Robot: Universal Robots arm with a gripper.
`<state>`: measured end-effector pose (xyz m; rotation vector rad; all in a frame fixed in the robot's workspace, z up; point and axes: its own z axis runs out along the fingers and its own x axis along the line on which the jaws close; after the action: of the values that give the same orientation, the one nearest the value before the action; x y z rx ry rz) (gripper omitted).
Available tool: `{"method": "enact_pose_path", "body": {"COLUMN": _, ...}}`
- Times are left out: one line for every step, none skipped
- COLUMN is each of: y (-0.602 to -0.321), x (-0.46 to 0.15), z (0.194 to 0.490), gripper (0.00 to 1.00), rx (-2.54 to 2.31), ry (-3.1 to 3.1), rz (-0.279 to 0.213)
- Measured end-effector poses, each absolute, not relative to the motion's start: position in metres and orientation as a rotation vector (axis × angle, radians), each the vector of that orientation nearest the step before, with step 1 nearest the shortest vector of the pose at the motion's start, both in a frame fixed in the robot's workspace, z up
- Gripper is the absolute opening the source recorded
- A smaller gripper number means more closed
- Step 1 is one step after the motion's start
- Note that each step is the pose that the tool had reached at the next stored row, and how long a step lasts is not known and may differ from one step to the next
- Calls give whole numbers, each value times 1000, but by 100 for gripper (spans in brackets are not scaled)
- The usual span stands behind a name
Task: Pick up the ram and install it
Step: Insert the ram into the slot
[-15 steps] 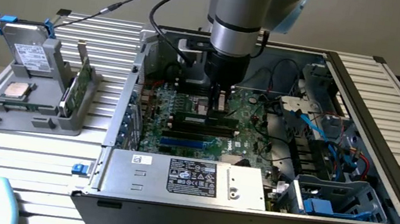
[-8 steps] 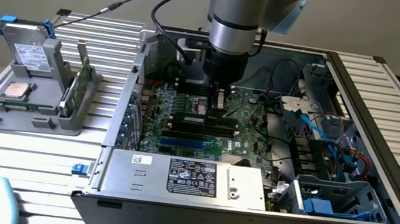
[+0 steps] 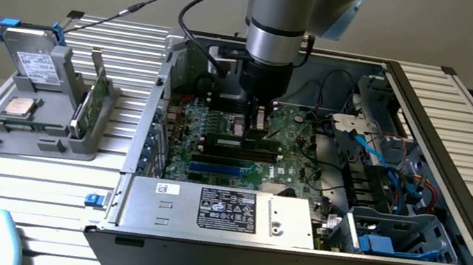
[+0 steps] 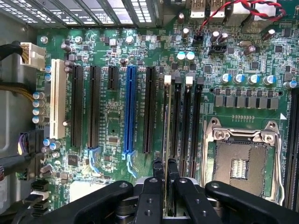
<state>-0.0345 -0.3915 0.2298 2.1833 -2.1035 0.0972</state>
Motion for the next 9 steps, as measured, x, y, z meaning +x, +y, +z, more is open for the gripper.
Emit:
{"method": "enact_pose_path", "body": {"y": -393, "x": -34, "z": 230, "gripper": 15, "rx": 2184, "ry": -2104, "rz": 95}}
{"method": "enact_pose_path", "body": {"y": -393, "x": -35, "z": 230, "gripper": 15, "rx": 2185, "ry": -2105, "rz": 94}}
{"method": "enact_pose_path", "body": {"y": -394, "x": -35, "z": 230, "gripper": 15, "rx": 2186, "ry": -2105, "rz": 93}}
{"method": "enact_pose_path", "body": {"y": -394, "x": -35, "z": 230, "gripper": 15, "rx": 2186, "ry": -2106, "rz": 92}}
{"method": "enact_pose_path", "body": {"y": -394, "x": -35, "z": 230, "gripper": 15, "rx": 2187, "ry": -2107, "rz": 92}}
{"method": "enact_pose_path", "body": {"y": -394, "x": -35, "z": 230, "gripper": 15, "rx": 2187, "ry": -2107, "rz": 92}}
{"method": "enact_pose_path", "body": {"y": -394, "x": -35, "z": 230, "gripper": 15, "rx": 2188, "ry": -2108, "rz": 92}}
{"method": "enact_pose_path", "body": {"y": -394, "x": -34, "z": 230, "gripper": 15, "rx": 2188, "ry": -2108, "rz": 92}}
{"method": "enact_pose_path", "body": {"y": -394, "x": -34, "z": 230, "gripper": 15, "rx": 2188, "ry": -2108, "rz": 92}}
